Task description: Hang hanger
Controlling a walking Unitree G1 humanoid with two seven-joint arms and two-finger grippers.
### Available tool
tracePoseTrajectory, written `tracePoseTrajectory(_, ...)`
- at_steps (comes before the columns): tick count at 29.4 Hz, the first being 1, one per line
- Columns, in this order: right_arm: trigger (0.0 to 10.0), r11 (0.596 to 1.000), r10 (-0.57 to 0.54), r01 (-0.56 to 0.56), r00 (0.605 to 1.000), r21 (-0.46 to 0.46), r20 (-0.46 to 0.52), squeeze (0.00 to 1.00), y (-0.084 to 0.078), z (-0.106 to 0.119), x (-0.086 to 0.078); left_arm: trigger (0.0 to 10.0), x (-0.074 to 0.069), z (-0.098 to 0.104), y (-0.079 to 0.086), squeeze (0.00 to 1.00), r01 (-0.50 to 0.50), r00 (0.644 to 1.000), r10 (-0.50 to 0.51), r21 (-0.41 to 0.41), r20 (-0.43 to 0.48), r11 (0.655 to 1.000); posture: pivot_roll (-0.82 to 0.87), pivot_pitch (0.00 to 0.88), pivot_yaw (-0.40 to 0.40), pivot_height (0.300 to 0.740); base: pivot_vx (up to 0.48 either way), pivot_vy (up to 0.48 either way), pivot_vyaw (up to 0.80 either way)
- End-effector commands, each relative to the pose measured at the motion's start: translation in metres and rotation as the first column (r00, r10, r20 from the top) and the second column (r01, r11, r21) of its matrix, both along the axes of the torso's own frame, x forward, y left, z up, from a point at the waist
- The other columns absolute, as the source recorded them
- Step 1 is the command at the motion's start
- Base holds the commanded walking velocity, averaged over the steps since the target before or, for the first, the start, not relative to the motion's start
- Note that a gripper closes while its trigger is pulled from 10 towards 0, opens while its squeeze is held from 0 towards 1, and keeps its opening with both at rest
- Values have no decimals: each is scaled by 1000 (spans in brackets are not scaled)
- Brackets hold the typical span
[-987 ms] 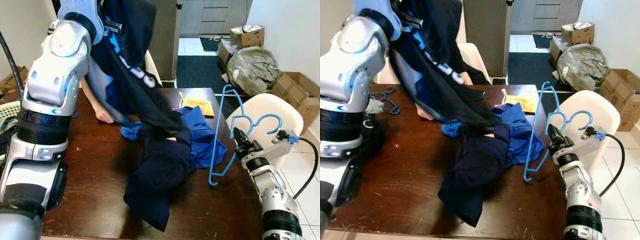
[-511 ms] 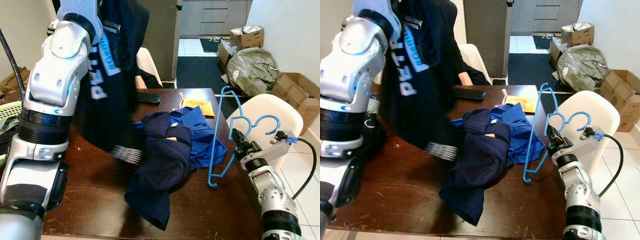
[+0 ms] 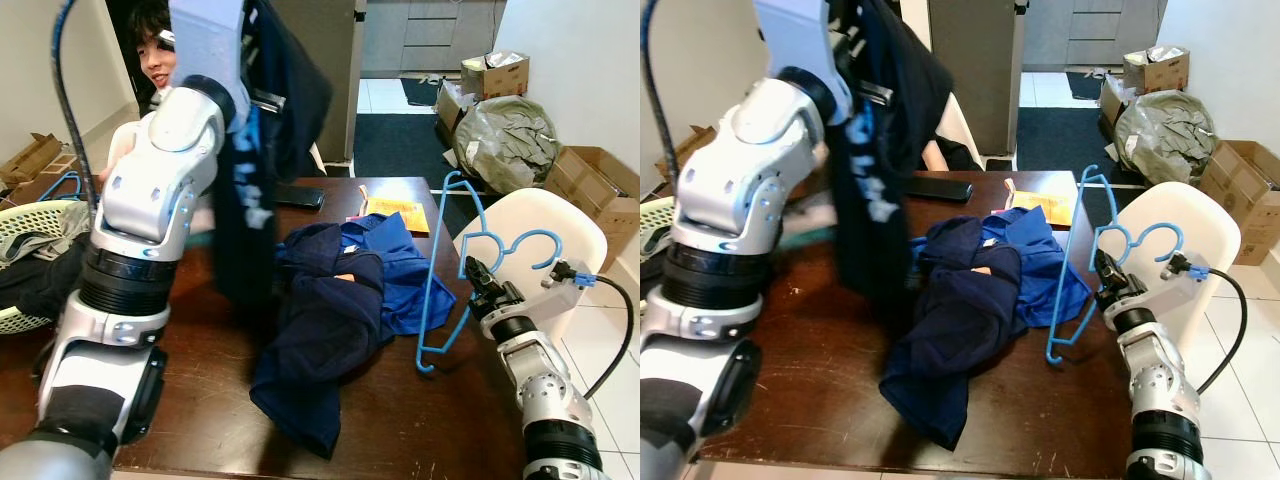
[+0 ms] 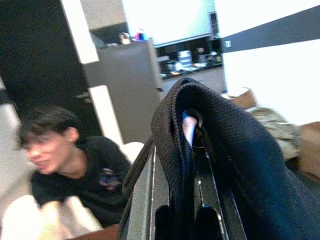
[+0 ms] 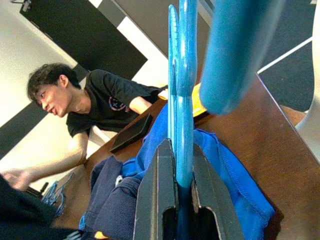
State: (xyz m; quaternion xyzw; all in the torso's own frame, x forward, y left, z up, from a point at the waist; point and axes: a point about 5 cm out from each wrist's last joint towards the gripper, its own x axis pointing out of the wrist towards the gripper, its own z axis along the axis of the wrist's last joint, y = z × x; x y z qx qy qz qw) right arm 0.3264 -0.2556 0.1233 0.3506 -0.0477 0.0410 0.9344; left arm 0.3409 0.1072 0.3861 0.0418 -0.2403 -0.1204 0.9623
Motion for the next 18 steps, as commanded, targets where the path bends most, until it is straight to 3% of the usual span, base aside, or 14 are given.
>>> tracePoseTrajectory(1, 10000, 1000, 2, -2, 1000, 5, 7, 0, 1, 1, 2, 10000, -4, 3, 2, 0, 14, 1000, -14, -38, 7, 999, -17, 0, 12, 740, 0, 0, 0)
tracePoseTrajectory(3, 10000, 1000, 1, -1, 1000, 5, 7, 0, 1, 1, 3, 10000, -5, 0, -3, 0, 83, 995, -90, -144, -41, 986, -17, 0, 11, 740, 0, 0, 0)
tracePoseTrajectory(4, 10000, 1000, 1, -2, 1000, 5, 7, 0, 1, 1, 3, 10000, -6, -2, -8, 0, 164, 977, -196, -293, -85, 942, -15, 0, 10, 740, 0, 0, 0)
tracePoseTrajectory(5, 10000, 1000, 2, -2, 1000, 6, 7, 0, 1, 1, 3, 10000, -7, -4, -13, 0, 214, 956, -275, -390, -105, 896, -15, 0, 10, 740, 0, 0, 0)
tracePoseTrajectory(6, 10000, 1000, 2, -2, 1000, 6, 7, 0, 1, 1, 3, 10000, -7, -4, -13, 0, 214, 956, -275, -390, -105, 896, -15, 0, 10, 740, 0, 0, 0)
tracePoseTrajectory(7, 10000, 1000, 2, -2, 1000, 6, 7, 0, 1, 1, 3, 10000, -9, -7, -15, 0, 255, 921, -372, -542, -116, 801, -15, 0, 11, 740, 0, 0, 0)
tracePoseTrajectory(8, 10000, 1000, 3, -3, 1000, 6, 7, 0, 1, 1, 3, 10000, -11, -9, -16, 0, 268, 897, -427, -626, -116, 732, -15, 0, 11, 740, 0, 0, 0)
tracePoseTrajectory(10, 10000, 1000, 3, -3, 1000, 8, 9, 0, 1, 1, 2, 10000, -14, -15, -7, 0, 248, 874, -472, -728, -117, 639, -10, 0, 11, 740, 0, 0, 0)
tracePoseTrajectory(11, 10000, 1000, 4, -4, 1000, 9, 10, 0, 1, 1, 2, 10000, -15, -29, 2, 0, 194, 866, -478, -784, -146, 590, -9, 0, 12, 740, 0, 0, 0)
tracePoseTrajectory(18, 10000, 1000, 4, -4, 1000, 9, 10, 0, 1, 1, 2, 10000, -15, -29, 2, 0, 194, 866, -478, -784, -146, 590, -9, 0, 12, 740, 0, 0, 0)
